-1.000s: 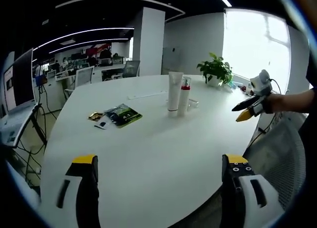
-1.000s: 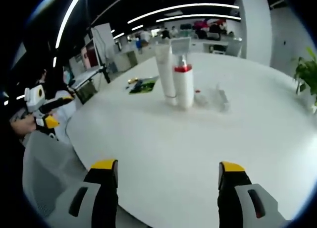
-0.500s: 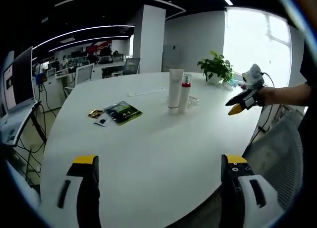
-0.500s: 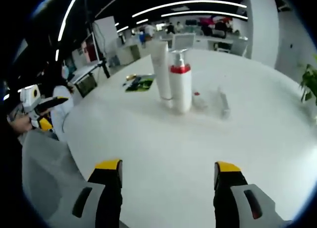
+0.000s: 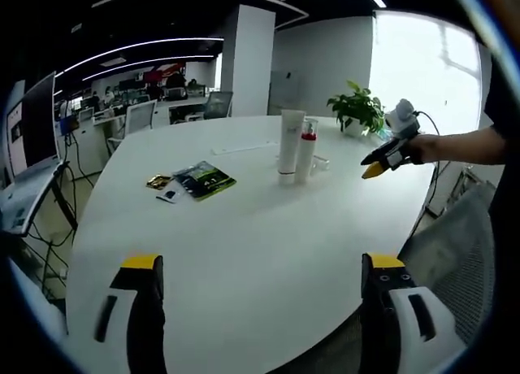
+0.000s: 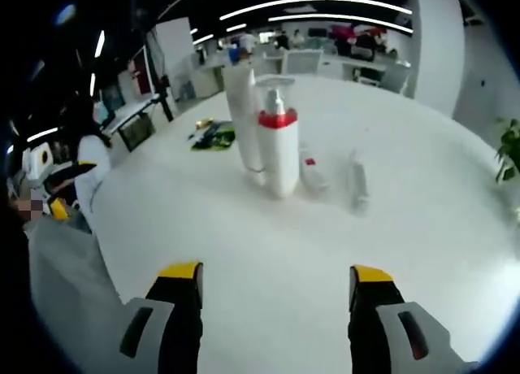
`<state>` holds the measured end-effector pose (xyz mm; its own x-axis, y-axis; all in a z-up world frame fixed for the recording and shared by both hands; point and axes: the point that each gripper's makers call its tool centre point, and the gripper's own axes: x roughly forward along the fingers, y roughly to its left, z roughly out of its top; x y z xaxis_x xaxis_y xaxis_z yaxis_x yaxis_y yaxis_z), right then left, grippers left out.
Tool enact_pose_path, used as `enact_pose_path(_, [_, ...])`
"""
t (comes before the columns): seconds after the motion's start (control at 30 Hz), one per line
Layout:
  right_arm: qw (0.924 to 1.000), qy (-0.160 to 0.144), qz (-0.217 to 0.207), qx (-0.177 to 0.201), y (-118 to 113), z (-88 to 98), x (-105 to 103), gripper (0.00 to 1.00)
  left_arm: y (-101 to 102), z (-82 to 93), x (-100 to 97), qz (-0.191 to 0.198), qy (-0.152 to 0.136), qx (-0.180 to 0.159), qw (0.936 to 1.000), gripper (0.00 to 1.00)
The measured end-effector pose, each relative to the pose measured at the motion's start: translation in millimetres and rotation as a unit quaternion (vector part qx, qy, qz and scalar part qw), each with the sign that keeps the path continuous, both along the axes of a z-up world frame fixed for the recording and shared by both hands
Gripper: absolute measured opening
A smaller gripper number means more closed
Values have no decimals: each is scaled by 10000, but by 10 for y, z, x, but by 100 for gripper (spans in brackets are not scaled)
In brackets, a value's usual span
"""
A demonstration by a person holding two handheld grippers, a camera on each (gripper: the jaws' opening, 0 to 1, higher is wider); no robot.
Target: Arrange the skincare products in the storage area until every visible bottle or jar stands upright without overlapping.
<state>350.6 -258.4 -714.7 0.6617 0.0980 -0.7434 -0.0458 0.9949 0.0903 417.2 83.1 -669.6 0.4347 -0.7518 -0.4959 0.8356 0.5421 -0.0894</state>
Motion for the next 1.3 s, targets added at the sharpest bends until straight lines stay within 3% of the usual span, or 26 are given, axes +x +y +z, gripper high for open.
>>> enact_pose_path(0.6, [9983,235,315,-420,-407,-161,502,62,-6,-76,-18,57,170,173,9997,94])
enact_pose_path(0.93, [9961,173,619,-601,-472,-317,906,46,20,-142,-11,103,259,316,9991,94])
enact_pose_path(1.3, [9957,134,765,-514,-480,-482,1228,41,41,-200,-11,115,311,462,9984,93])
